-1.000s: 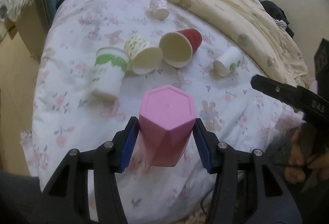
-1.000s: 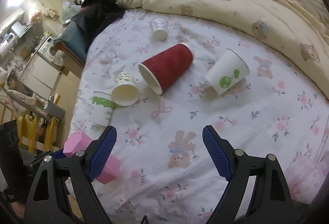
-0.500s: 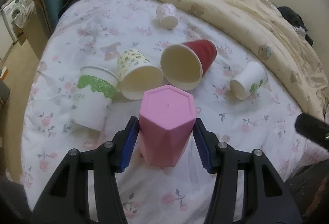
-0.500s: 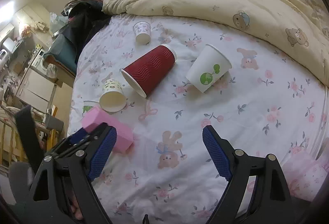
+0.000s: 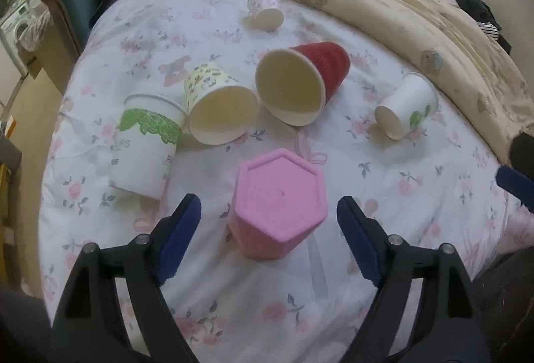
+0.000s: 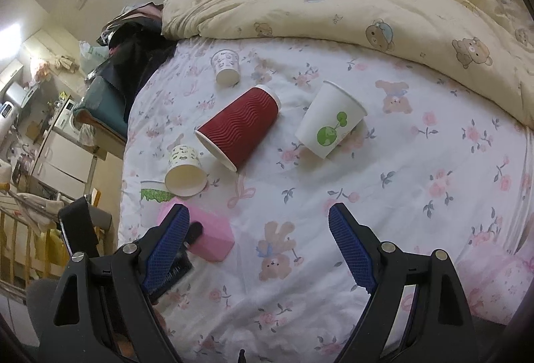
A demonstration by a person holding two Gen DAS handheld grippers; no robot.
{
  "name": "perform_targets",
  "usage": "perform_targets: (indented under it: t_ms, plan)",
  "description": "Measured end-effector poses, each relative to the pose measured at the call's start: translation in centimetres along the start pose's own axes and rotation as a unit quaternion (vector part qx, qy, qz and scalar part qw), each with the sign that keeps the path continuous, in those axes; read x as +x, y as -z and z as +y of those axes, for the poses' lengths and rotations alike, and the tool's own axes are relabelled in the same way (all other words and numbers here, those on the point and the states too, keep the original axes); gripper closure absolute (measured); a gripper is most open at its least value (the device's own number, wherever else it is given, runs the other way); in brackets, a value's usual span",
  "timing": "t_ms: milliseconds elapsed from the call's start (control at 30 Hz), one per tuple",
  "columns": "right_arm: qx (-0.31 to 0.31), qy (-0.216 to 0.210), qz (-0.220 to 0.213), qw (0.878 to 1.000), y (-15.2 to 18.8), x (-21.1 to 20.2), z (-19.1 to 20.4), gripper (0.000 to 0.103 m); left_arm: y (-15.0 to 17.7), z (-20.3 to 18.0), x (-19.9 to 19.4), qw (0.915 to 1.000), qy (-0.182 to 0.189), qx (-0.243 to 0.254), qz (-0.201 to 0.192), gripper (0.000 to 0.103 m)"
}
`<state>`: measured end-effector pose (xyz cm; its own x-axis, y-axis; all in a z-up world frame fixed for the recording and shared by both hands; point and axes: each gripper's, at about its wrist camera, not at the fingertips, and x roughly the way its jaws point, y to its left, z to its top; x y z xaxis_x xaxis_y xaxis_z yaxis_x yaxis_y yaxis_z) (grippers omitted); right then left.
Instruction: Flip cup upside down
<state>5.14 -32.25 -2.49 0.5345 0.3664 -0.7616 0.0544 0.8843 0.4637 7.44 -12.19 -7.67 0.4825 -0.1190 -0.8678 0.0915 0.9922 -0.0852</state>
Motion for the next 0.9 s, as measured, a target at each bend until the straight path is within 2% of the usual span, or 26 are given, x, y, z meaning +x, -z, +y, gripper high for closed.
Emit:
perform_targets:
  t_ms: [133, 300, 333, 400, 467, 533, 667, 900]
  plan:
    - [-0.02, -0.004, -0.013, 1.0, 0.1, -0.6, 0.7, 0.015, 0.3, 1.0, -3.0, 1.0, 0.004, 0.001, -0.006, 0.022]
    - [-0.042, -0.012, -0.033, 0.999, 0.7, -1.8, 1.9, 0.015, 1.2, 3.8, -9.1, 0.9982, -0.006, -0.011, -0.059, 0.02]
    - [-0.047, -0.013, -0.039, 0.998, 1.0, -2.2, 2.3, 0.015, 1.5, 4.5, -10.1, 0.9977, -0.007, -0.013, -0.066, 0.018]
    - [-0.06, -0.01, -0.057, 0.997, 1.9, -3.3, 3.3, 0.013, 2.2, 6.1, -11.9, 0.9966, -0.012, -0.027, -0.077, 0.005]
    - [-0.081, -0.007, -0.069, 0.994, 3.3, -4.3, 4.6, 0.009, 3.0, 7.4, -13.5, 0.9948, -0.01, -0.042, -0.092, 0.003]
    - [-0.104, 0.002, -0.073, 0.992, 4.6, -4.7, 5.8, 0.006, 3.8, 8.2, -14.8, 0.9934, -0.024, -0.043, -0.104, 0.002]
    - [-0.146, 0.013, -0.081, 0.986, 7.1, -5.5, 7.7, 0.006, 5.6, 9.4, -16.4, 0.9896, -0.058, -0.045, -0.124, 0.0]
    - [-0.187, 0.043, -0.093, 0.977, 10.0, -5.2, 9.4, 0.006, 8.0, 10.0, -15.9, 0.9889, -0.052, -0.048, -0.131, 0.0]
